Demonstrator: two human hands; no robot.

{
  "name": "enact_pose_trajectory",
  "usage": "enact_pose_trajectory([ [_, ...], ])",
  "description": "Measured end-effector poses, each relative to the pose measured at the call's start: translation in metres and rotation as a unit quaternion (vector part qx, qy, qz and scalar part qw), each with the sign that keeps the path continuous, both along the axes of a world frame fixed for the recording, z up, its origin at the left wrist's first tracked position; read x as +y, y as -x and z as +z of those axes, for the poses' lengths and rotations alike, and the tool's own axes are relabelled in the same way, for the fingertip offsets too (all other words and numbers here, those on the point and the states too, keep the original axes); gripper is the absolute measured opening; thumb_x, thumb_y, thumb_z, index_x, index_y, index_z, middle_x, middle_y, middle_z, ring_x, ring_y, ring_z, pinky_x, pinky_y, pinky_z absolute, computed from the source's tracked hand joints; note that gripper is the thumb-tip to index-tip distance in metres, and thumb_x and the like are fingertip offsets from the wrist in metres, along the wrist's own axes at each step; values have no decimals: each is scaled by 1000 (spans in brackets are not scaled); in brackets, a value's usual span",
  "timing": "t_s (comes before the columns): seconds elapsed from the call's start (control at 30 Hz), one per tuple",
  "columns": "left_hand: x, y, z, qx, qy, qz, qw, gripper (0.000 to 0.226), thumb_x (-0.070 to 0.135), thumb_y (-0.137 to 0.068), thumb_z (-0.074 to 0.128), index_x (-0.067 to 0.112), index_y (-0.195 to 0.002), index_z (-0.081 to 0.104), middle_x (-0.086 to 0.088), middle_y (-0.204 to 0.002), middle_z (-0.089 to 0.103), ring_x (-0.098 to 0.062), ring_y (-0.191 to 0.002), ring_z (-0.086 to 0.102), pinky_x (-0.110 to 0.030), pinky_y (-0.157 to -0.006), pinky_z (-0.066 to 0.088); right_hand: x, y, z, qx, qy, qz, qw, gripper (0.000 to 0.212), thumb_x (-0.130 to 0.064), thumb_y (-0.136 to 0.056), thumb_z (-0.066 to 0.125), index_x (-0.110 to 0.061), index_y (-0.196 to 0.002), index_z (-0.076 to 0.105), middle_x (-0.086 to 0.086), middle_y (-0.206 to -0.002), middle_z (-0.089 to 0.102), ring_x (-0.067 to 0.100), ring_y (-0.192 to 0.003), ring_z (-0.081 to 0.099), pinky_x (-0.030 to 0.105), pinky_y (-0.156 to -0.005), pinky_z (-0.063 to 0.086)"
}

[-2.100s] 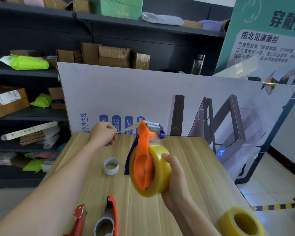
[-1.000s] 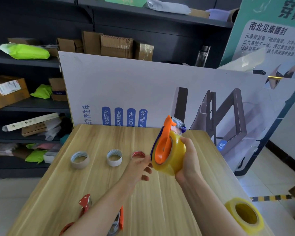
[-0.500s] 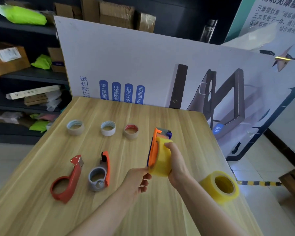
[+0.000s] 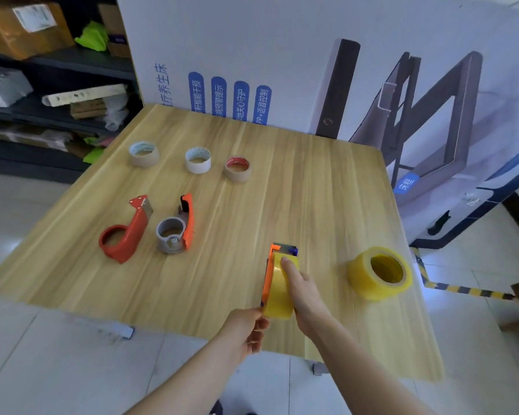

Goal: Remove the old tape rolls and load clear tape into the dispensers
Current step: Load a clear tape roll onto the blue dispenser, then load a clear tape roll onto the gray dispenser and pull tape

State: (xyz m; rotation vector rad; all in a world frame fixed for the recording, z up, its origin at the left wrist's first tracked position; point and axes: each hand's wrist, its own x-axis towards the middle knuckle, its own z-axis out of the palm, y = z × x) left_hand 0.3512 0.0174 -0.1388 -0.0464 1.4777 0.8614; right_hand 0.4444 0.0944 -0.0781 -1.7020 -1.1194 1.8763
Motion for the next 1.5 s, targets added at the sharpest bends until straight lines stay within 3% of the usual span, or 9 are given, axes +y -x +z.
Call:
enact_pose_trajectory([
  [0.23, -11, -7, -27, -16, 59, -39, 997, 16, 4, -85, 52, 11, -72, 61, 2, -54, 53, -11, -44, 38, -16, -40, 31, -10, -6, -41, -67, 26, 32, 997, 74, -75, -69, 50, -14, -108, 62, 11, -105, 69, 26, -96, 68, 46, -90, 55],
  [0.37, -12, -9, -43, -38, 90, -45, 994, 17, 4, -88, 50, 8, -75, 62, -1, -62, 55, -14, -51, 44, -17, -37, 35, -10, -11, -53, -85, 31, 56, 994, 52, -61, -90, 46, -14, -99, 65, 15, -106, 70, 26, -96, 68, 45, -92, 54],
  [0.6, -4, -3, -43, 50, 116, -181, 975, 12, 8, -87, 48, 9, -82, 59, -3, -67, 57, -14, -45, 37, -15, -39, 28, -13, -12, -56, -102, 38, 86, 990, 68, -80, -74, 44, -20, -103, 58, 2, -110, 64, 21, -108, 59, 42, -102, 46],
  [0.73, -2, 9, -36, 233, 14, -196, 953, 26, 27, -80, 46, 8, -74, 63, -6, -62, 59, -22, -50, 47, -24, -49, 38, -13, -13, -61, -102, 36, 81, 991, 50, -68, -87, 43, -20, -101, 51, -4, -106, 58, 16, -105, 54, 37, -103, 42],
  [0.83, 0, 13, -26, 247, -139, -150, 947, 43, 52, -87, 44, 15, -88, 67, -9, -80, 70, -21, -72, 64, -34, -67, 49, -12, -13, -63, -92, 29, 65, 993, 55, -69, -83, 49, -20, -102, 64, 8, -109, 70, 24, -102, 66, 42, -94, 52],
  [0.9, 3, 12, -18, 222, -198, -171, 939, 25, 43, -92, 55, 22, -93, 68, 0, -87, 72, -12, -81, 66, -30, -76, 52, -9, -15, -60, -91, 25, 53, 994, 42, -57, -89, 54, -17, -96, 65, 12, -107, 70, 25, -101, 67, 34, -85, 53],
  [1.17, 20, 19, 5, 256, -163, -295, 906, 9, 31, -91, 59, 29, -97, 65, 9, -96, 70, -12, -90, 66, -31, -84, 52, -5, -20, -46, -176, -61, 110, 976, 54, -62, -89, 49, -10, -97, 63, -1, -83, 61, 12, -74, 58, 31, -71, 49],
  [1.27, 34, 22, 21, 342, -125, -388, 847, 15, 32, -89, 58, 28, -103, 59, 12, -96, 63, -15, -95, 61, -30, -85, 49, 0, -32, -35, -258, -123, 165, 944, 64, -72, -85, 43, -15, -113, 56, -4, -93, 63, 12, -86, 60, 28, -73, 47],
  [1.5, 78, -11, 61, 582, -165, -539, 586, 32, 27, -93, 47, 12, -121, 51, -9, -132, 47, -28, -126, 42, -39, -95, 44, 24, -80, -11, -437, -227, 250, 834, 53, -55, -90, 51, -16, -127, 52, 3, -120, 62, 22, -111, 57, 35, -85, 49],
])
